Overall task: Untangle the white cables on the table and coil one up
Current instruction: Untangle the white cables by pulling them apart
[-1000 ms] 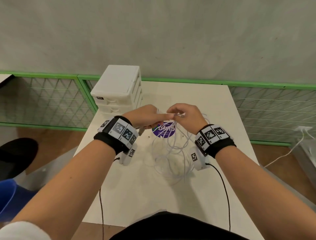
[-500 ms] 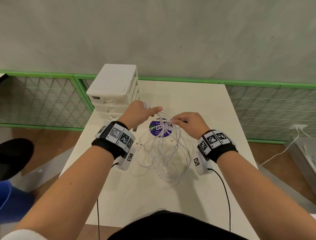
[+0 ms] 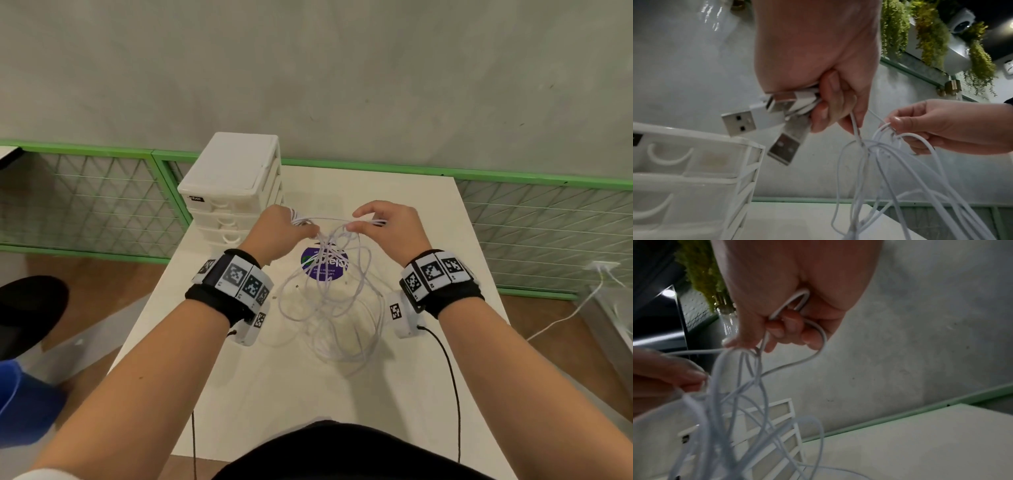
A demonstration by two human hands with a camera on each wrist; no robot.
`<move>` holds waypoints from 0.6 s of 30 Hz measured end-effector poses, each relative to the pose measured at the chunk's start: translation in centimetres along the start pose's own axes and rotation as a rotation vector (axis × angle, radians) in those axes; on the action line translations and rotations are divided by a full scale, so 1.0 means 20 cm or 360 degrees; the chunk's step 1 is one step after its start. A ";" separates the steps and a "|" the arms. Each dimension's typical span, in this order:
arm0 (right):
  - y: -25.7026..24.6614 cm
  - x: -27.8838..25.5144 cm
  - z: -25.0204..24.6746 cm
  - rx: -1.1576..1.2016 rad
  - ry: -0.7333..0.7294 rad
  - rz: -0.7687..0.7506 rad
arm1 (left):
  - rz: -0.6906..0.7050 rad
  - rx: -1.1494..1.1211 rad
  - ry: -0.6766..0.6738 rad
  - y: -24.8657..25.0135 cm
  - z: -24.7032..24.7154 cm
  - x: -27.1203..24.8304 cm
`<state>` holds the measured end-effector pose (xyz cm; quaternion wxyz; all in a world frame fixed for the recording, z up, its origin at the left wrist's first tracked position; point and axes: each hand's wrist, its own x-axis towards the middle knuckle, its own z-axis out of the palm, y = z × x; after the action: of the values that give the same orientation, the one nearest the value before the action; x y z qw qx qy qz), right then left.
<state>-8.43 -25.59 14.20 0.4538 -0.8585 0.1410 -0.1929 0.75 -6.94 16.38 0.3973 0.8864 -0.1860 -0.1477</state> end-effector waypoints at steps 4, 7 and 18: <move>0.06 0.02 -0.04 -0.0253 -0.0131 -0.0131 | -0.0039 -0.0082 0.0043 -0.04 -0.03 0.04; 0.12 0.01 -0.07 -0.0214 -0.0073 -0.0109 | -0.0131 -0.0189 0.0049 -0.07 -0.04 0.06; 0.09 -0.09 0.10 0.0160 -0.0035 0.0283 | 0.0019 -0.0375 -0.0058 0.02 0.00 0.04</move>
<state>-9.15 -24.35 11.39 0.5132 -0.8207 0.2018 -0.1494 1.42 -7.61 16.51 0.4961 0.8296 -0.1799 -0.1823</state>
